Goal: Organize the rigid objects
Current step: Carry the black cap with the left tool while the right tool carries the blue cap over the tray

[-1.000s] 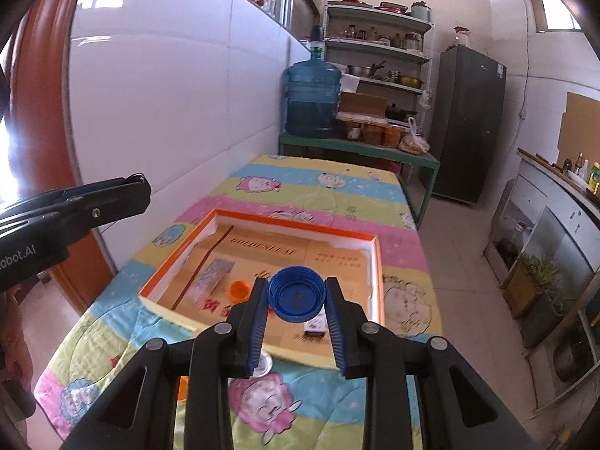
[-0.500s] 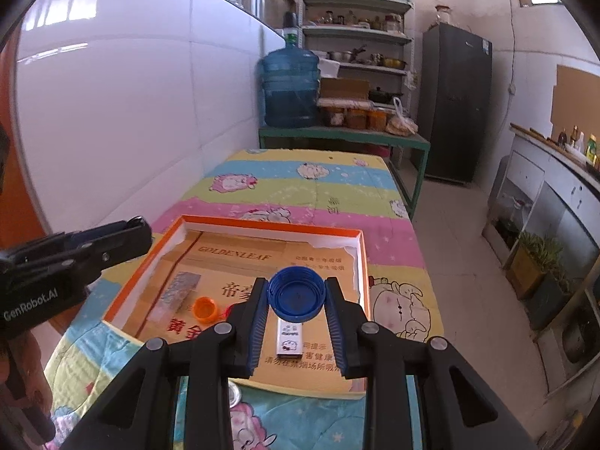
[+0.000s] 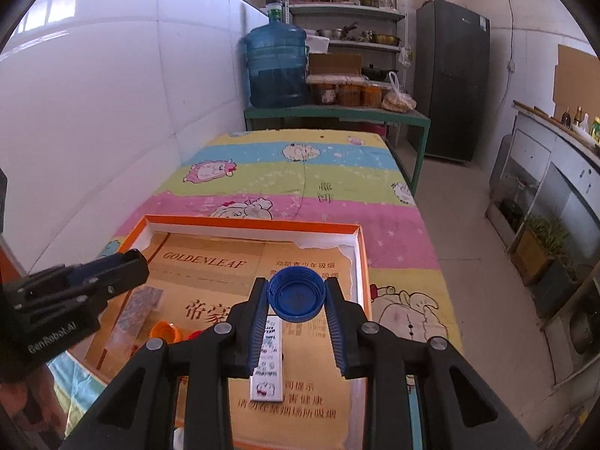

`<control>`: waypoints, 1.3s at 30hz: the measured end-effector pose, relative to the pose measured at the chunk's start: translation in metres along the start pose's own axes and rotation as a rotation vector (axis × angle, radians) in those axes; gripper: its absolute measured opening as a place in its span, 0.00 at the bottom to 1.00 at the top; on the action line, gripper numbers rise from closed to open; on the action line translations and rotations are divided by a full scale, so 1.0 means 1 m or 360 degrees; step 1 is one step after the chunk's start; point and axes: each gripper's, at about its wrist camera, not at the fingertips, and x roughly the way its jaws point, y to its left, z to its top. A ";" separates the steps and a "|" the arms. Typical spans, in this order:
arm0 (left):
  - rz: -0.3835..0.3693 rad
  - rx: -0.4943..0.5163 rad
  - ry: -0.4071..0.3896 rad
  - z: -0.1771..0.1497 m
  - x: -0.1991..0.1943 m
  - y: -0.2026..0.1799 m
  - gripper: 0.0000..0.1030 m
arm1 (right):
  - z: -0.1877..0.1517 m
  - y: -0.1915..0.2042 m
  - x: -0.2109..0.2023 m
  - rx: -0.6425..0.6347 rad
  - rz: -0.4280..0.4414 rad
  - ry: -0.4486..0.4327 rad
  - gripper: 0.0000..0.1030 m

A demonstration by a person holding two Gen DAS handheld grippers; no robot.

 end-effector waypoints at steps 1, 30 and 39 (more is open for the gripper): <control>0.0005 0.0001 0.0007 -0.001 0.003 0.001 0.30 | -0.001 -0.002 0.004 0.0007 -0.0004 0.0004 0.29; 0.0131 0.0007 0.0118 -0.017 0.058 0.000 0.30 | -0.030 -0.017 0.054 0.0039 0.0014 0.0164 0.29; 0.0136 0.0001 0.0177 -0.018 0.062 0.002 0.30 | -0.033 -0.017 0.062 0.0014 -0.0002 0.0210 0.29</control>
